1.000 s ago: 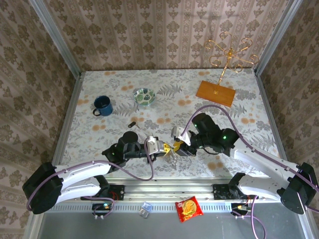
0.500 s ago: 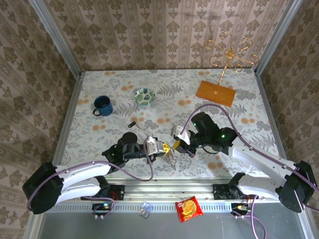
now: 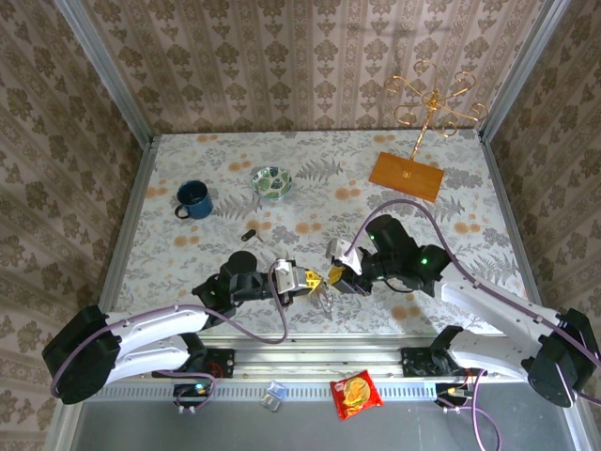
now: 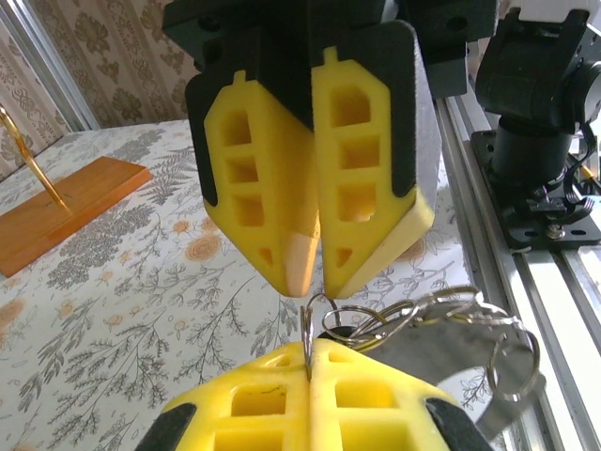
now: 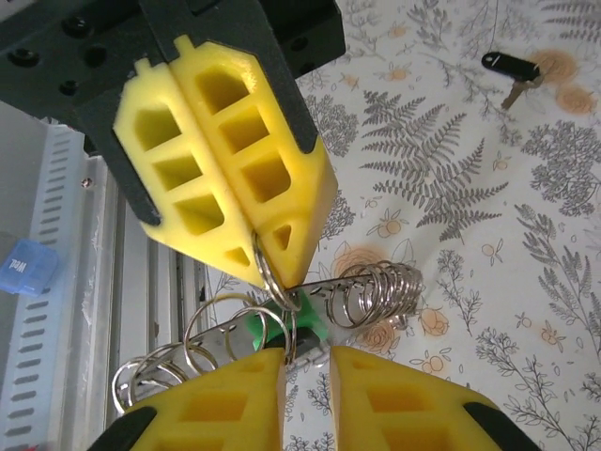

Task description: Put the keys on the keyring

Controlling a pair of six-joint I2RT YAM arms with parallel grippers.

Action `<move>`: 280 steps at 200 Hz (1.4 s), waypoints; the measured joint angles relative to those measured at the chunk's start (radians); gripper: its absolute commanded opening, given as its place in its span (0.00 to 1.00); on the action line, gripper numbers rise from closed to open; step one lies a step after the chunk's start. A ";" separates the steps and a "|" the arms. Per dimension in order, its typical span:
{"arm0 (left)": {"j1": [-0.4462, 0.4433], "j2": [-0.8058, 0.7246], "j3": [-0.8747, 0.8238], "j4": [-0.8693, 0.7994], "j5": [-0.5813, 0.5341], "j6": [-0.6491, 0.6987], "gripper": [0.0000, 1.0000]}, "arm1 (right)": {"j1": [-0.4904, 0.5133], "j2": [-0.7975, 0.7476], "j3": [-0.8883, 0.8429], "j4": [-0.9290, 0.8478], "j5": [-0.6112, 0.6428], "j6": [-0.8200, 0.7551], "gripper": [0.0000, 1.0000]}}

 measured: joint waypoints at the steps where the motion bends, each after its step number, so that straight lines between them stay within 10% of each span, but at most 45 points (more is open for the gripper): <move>1: 0.000 0.000 -0.001 0.003 0.000 -0.002 0.00 | 0.000 -0.001 -0.001 0.001 0.000 0.000 0.22; 104: 0.000 0.084 -0.027 0.192 0.022 -0.087 0.00 | 0.000 0.009 -0.018 0.092 -0.068 0.000 0.22; 150: 0.001 0.091 -0.040 0.203 0.021 -0.103 0.00 | -0.003 0.029 -0.021 0.099 -0.071 -0.019 0.00; 187: 0.004 0.087 -0.045 0.198 0.009 -0.110 0.19 | -0.003 0.049 -0.004 0.072 -0.069 -0.065 0.00; 280: 0.004 -0.005 0.056 -0.117 -0.031 -0.003 0.19 | 0.069 0.148 0.196 -0.200 0.048 -0.230 0.00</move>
